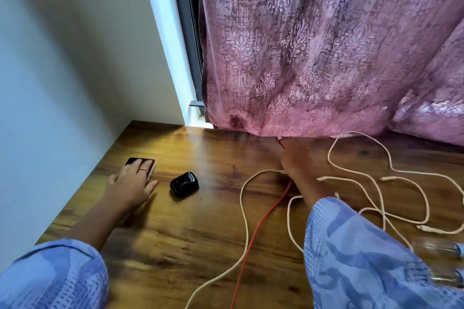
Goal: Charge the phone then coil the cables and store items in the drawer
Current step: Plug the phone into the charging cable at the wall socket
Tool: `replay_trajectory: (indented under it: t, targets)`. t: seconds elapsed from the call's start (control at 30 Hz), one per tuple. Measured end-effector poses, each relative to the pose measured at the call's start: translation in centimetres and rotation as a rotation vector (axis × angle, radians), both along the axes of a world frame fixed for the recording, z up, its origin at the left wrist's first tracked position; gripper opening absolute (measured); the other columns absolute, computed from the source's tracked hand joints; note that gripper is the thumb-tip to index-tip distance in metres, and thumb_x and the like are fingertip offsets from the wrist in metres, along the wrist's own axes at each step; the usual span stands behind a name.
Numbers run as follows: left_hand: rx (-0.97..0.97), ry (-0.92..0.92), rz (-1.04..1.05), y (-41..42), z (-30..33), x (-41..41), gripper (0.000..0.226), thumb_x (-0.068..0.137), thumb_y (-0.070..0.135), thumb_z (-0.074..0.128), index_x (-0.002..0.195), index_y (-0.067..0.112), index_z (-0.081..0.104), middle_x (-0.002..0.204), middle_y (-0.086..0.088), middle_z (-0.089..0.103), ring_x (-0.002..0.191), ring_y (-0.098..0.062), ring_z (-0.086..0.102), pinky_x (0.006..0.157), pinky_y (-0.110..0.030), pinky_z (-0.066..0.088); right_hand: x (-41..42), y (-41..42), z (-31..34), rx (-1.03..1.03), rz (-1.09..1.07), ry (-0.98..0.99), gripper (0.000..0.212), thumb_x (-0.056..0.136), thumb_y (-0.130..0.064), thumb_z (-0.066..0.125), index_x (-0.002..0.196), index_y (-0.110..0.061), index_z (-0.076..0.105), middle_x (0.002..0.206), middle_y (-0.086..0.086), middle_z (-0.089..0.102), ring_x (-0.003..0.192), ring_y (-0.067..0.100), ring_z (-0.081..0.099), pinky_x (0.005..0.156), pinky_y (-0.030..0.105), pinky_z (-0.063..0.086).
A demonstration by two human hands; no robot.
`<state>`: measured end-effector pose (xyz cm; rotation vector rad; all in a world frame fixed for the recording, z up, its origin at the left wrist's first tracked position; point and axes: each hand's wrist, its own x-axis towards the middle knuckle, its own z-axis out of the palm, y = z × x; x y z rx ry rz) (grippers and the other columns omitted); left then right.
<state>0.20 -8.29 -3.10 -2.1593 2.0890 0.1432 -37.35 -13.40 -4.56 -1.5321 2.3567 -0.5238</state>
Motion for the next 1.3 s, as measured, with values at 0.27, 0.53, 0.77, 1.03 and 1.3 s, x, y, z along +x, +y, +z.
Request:
replay_trajectory:
  t: [0.27, 0.53, 0.77, 1.03, 1.3]
  targets:
    - [0.175, 0.108, 0.291, 0.9, -1.0, 0.6, 0.088, 0.088, 0.048, 0.055, 0.15, 0.02, -0.001, 0.155, -0.021, 0.01, 0.138, -0.044, 0.02, 0.108, -0.058, 0.028, -1.4, 2.0, 2.3, -0.019, 0.009, -0.065, 0.026, 0.089, -0.014, 0.051, 0.107, 0.002, 0.06, 0.118, 0.024, 0.06, 0.11, 0.04, 0.056, 0.089, 0.04, 0.046]
    - [0.243, 0.132, 0.353, 2.3, -0.5, 2.3, 0.1, 0.076, 0.043, 0.069, 0.148, 0.016, 0.006, 0.145, -0.023, 0.025, 0.13, -0.041, 0.033, 0.105, -0.052, 0.036, -0.3, 5.7, 8.3, -0.333, -0.001, -0.242, 0.03, 0.085, 0.007, 0.047, 0.115, 0.002, 0.05, 0.111, 0.017, 0.061, 0.101, 0.032, 0.059, 0.075, 0.031, 0.045]
    - [0.269, 0.223, 0.267, 2.5, -0.4, 4.0, 0.108, 0.066, 0.046, 0.076, 0.146, 0.009, 0.013, 0.138, -0.022, 0.04, 0.122, -0.038, 0.045, 0.097, -0.05, 0.045, 1.8, 8.3, 16.5, -0.704, 0.022, -0.35, 0.034, 0.09, 0.003, 0.037, 0.12, -0.007, 0.049, 0.091, 0.01, 0.06, 0.061, 0.012, 0.05, 0.049, 0.017, 0.038]
    - [0.168, 0.317, 0.234, 2.8, 0.0, 4.6, 0.113, 0.065, 0.062, 0.071, 0.146, 0.007, 0.014, 0.14, -0.02, 0.042, 0.124, -0.038, 0.043, 0.099, -0.05, 0.041, 7.7, 12.5, 20.7, -0.75, 0.036, -0.353, 0.041, 0.09, -0.007, 0.03, 0.116, -0.021, 0.059, 0.09, -0.001, 0.065, 0.047, 0.0, 0.041, 0.051, 0.025, 0.033]
    - [0.114, 0.365, 0.299, 3.3, 0.9, 3.6, 0.107, 0.07, 0.062, 0.068, 0.144, 0.002, 0.02, 0.142, -0.019, 0.027, 0.126, -0.036, 0.031, 0.099, -0.043, 0.037, 17.0, 17.8, 17.1, -0.472, 0.105, -0.457, 0.039, 0.093, -0.04, 0.038, 0.091, -0.015, 0.068, 0.064, -0.002, 0.053, 0.058, 0.007, 0.05, 0.052, 0.025, 0.029]
